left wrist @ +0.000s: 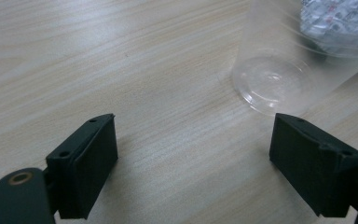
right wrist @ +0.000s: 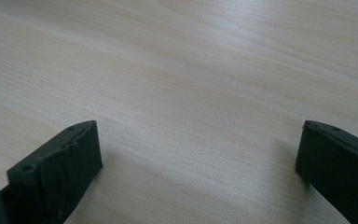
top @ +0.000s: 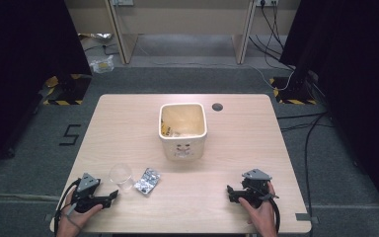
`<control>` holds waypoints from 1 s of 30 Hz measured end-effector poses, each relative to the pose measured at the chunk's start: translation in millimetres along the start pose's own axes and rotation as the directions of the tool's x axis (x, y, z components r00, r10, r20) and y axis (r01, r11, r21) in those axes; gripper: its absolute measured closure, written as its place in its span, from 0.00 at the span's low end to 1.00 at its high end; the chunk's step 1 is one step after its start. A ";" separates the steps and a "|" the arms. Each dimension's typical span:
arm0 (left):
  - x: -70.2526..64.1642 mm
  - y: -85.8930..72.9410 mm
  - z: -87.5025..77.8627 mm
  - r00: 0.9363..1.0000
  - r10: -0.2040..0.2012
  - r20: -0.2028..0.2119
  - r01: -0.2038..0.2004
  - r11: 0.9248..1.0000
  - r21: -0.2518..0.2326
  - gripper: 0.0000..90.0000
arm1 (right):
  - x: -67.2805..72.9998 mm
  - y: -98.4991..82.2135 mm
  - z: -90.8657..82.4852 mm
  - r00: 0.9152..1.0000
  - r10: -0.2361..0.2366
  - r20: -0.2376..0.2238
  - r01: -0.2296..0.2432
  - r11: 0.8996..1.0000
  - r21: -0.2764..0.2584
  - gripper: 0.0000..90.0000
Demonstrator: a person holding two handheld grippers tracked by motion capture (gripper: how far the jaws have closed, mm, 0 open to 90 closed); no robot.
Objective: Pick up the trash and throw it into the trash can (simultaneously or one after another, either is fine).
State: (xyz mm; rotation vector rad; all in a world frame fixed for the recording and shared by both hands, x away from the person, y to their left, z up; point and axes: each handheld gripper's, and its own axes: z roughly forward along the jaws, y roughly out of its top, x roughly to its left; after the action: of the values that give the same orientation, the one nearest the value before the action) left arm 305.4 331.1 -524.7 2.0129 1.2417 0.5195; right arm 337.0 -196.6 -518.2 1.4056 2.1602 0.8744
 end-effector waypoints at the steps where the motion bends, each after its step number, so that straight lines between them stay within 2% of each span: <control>1: 0.1 0.0 0.0 1.000 -0.002 0.000 0.002 1.000 -0.002 0.16 | 0.0 0.0 0.0 1.000 0.000 0.000 0.000 1.000 0.000 0.00; 8: 2.0 0.3 0.1 1.000 0.005 0.011 -0.005 1.000 -0.004 0.17 | -0.2 0.3 0.3 1.000 -0.001 0.000 0.001 1.000 -0.001 0.00; 11: 4.7 1.1 -1.4 0.999 -0.009 0.032 0.009 1.000 -0.005 0.18 | -0.2 0.3 0.3 1.000 -0.001 -0.001 0.001 1.000 -0.001 0.00; 14: 6.2 2.3 -6.1 0.999 -0.030 0.045 0.031 0.999 -0.027 0.19 | -0.2 0.3 0.3 1.000 -0.002 -0.001 0.002 1.000 -0.001 0.00; 19: 4.8 9.8 -16.8 0.999 -0.021 0.045 0.024 0.998 -0.059 0.19 | -0.3 0.3 0.1 1.000 -0.002 -0.003 0.002 1.000 0.001 0.00; 30: 1.5 34.3 -50.3 0.995 -0.019 0.095 0.030 0.993 -0.118 0.18 | -0.5 0.6 0.2 1.000 -0.003 -0.006 0.003 1.000 0.003 0.00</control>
State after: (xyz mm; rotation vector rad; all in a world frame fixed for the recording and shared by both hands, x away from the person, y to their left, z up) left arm 294.1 340.3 -465.6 1.8977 1.1502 0.4712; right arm 337.7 -196.8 -517.9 1.4027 2.1681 0.8763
